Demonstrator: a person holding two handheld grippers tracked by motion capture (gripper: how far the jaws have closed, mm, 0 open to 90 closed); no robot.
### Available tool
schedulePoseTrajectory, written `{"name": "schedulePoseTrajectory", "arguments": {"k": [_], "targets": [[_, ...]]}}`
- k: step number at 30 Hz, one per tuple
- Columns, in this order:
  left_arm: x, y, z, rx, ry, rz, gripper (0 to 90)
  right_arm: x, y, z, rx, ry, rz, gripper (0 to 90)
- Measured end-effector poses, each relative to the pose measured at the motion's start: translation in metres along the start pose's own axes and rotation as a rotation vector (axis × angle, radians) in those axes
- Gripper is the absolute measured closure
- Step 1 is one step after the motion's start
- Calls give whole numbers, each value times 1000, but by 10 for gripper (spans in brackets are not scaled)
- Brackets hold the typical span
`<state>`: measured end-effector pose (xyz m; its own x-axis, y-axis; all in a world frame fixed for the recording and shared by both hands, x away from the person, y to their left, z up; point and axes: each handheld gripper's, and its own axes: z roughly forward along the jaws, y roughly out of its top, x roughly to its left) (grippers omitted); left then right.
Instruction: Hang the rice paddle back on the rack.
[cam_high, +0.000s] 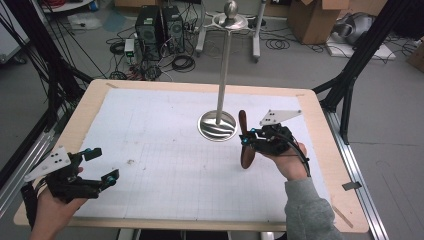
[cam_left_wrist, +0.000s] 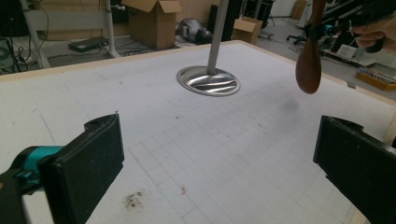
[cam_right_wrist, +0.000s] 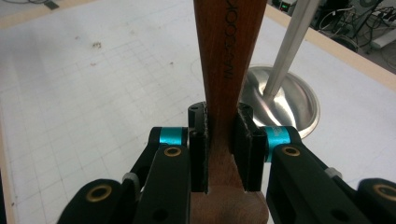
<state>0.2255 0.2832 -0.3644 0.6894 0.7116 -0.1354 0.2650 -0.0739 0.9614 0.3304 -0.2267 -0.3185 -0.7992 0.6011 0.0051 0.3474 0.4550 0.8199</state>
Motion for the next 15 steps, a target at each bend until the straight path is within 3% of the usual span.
{"name": "schedulePoseTrajectory", "arguments": {"k": [15], "targets": [[1, -3, -7, -6, 14, -7, 22, -17, 14, 2, -49, 31, 23, 775]]}}
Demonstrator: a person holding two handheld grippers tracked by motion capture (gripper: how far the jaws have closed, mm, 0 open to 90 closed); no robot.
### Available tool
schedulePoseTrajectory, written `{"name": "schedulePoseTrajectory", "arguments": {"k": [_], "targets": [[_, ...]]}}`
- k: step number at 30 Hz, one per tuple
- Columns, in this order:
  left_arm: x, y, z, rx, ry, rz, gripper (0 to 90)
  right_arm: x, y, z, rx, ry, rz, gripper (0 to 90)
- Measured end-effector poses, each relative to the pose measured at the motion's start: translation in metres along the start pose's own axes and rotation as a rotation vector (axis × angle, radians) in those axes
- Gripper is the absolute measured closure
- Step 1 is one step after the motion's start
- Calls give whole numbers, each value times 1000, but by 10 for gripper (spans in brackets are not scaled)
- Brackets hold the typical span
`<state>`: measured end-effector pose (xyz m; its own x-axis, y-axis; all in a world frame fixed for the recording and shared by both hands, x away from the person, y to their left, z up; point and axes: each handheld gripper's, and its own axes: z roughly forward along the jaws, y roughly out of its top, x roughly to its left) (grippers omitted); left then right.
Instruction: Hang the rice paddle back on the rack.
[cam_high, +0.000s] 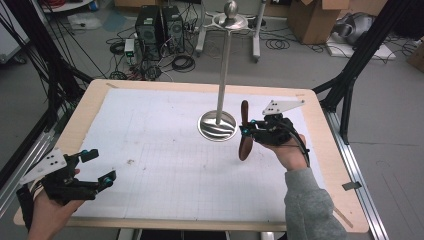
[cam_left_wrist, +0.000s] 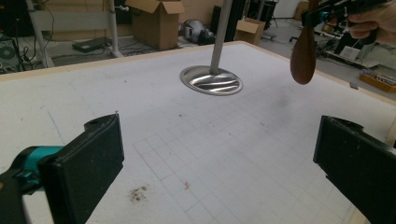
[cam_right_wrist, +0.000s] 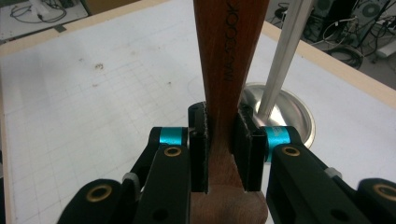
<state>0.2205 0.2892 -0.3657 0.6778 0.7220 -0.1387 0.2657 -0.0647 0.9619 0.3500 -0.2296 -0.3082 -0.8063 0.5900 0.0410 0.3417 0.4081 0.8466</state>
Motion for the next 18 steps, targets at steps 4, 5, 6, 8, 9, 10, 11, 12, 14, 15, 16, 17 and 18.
{"name": "schedulePoseTrajectory", "arguments": {"k": [4, 5, 6, 8, 9, 10, 11, 12, 14, 15, 16, 17, 18], "targets": [[1, -1, -1, 1, 2, -3, 22, -5, 5, 1, -14, 12, 1, 775], [1, -2, -2, 3, 4, -4, 22, -6, 7, 1, -15, 17, 6, 775], [2, -2, -2, 1, 8, -5, 22, -8, 9, 0, -21, 18, 11, 775], [4, -1, -4, -10, 15, -2, 22, -11, 12, 0, -32, 20, 13, 775], [4, -1, -5, -17, 19, -9, 22, -13, 14, -1, -38, 20, 14, 775], [5, -1, -5, -18, 20, -10, 22, -14, 16, -2, -36, 17, 19, 776], [6, -1, -6, -20, 19, -12, 22, -16, 17, -2, -41, 17, 15, 775], [6, 0, -7, -20, 18, -13, 22, -17, 20, -3, -45, 14, 17, 775], [7, 0, -7, -25, 16, -17, 22, -19, 23, -4, -44, 21, 17, 775], [8, 0, -8, -22, 15, -14, 22, -19, 25, -5, -44, 17, 16, 775], [8, 0, -8, -22, 16, -17, 22, -20, 28, -6, -45, 18, 17, 775], [9, -1, -8, -20, 14, -18, 22, -20, 29, -7, -44, 18, 15, 775], [9, -1, -8, -20, 12, -19, 22, -21, 31, -8, -49, 23, 13, 775]]}}
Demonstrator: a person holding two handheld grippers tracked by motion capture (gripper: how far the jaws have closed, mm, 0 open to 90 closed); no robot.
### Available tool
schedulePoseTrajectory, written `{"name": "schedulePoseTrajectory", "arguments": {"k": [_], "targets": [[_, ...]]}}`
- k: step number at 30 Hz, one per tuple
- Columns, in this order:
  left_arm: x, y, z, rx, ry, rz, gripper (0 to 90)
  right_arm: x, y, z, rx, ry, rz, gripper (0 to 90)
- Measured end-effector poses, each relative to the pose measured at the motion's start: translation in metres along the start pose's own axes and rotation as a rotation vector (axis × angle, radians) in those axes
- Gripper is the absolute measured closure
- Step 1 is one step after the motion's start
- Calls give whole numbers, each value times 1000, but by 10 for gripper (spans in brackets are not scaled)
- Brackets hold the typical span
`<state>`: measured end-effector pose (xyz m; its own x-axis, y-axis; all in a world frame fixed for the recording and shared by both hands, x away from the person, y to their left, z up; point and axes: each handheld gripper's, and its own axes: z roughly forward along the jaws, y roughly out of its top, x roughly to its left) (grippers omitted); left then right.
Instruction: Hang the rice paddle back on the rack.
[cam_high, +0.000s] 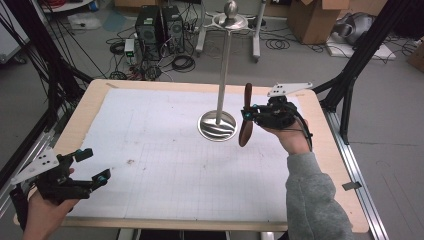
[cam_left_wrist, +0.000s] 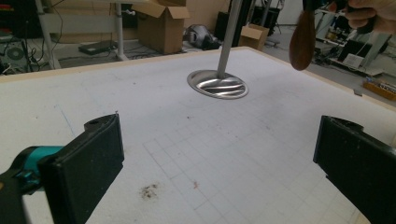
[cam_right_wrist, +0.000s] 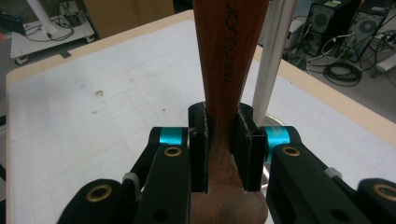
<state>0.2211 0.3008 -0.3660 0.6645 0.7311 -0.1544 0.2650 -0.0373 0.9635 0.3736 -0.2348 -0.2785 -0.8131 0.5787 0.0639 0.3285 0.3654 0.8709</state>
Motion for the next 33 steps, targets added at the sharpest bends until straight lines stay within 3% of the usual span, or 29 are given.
{"name": "schedulePoseTrajectory", "arguments": {"k": [10, 18, 33], "targets": [[0, -1, 2, 5, -5, -3, 22, -10, 11, -7, -14, 2, 15, 776], [1, -1, 0, 12, 6, 10, 22, -18, 24, -10, 10, 5, 46, 775], [6, -5, -2, 15, 10, -16, 22, -30, 49, -17, -44, -1, 56, 776]]}}
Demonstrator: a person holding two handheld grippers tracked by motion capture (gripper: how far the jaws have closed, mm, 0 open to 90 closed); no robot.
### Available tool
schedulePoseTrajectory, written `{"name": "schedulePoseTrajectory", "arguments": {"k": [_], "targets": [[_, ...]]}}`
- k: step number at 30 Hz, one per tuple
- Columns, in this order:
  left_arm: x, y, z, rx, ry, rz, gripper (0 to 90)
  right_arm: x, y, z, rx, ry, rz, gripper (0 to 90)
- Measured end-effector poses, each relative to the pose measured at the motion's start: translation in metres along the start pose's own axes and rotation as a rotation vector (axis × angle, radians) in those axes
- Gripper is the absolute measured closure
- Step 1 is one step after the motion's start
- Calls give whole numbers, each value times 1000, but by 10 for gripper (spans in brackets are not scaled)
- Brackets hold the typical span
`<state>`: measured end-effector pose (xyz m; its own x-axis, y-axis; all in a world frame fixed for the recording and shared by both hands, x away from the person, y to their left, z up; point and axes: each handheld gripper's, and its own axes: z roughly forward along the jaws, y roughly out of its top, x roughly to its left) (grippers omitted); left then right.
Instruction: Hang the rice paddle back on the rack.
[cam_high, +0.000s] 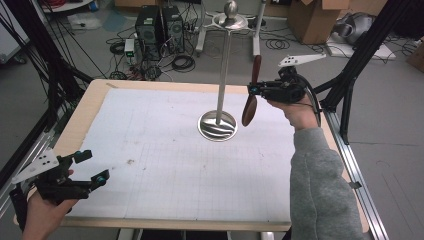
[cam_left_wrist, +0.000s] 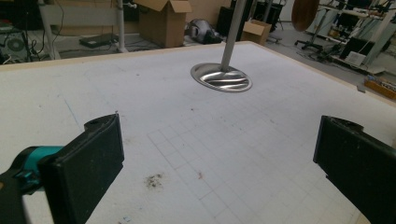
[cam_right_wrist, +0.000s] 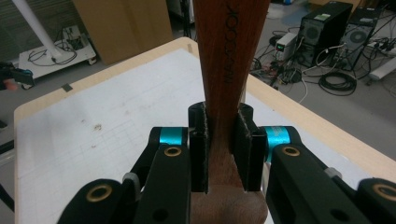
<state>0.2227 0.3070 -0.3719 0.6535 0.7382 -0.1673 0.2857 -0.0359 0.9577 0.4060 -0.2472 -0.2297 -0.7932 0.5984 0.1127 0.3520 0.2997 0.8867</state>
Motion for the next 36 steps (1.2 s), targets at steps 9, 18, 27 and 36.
{"name": "schedulePoseTrajectory", "arguments": {"k": [9, 18, 27, 36], "targets": [[1, 1, -1, -13, -6, -6, 22, -3, 13, -8, -28, -5, -7, 776], [4, 2, -2, -13, -7, -9, 22, -2, 28, -13, -53, -3, -12, 776], [5, 1, -2, -12, -7, -17, 22, -3, 37, -12, -66, -21, 3, 776], [7, 2, -7, -21, 3, -13, 22, -3, 43, -11, -86, -16, 13, 776]]}}
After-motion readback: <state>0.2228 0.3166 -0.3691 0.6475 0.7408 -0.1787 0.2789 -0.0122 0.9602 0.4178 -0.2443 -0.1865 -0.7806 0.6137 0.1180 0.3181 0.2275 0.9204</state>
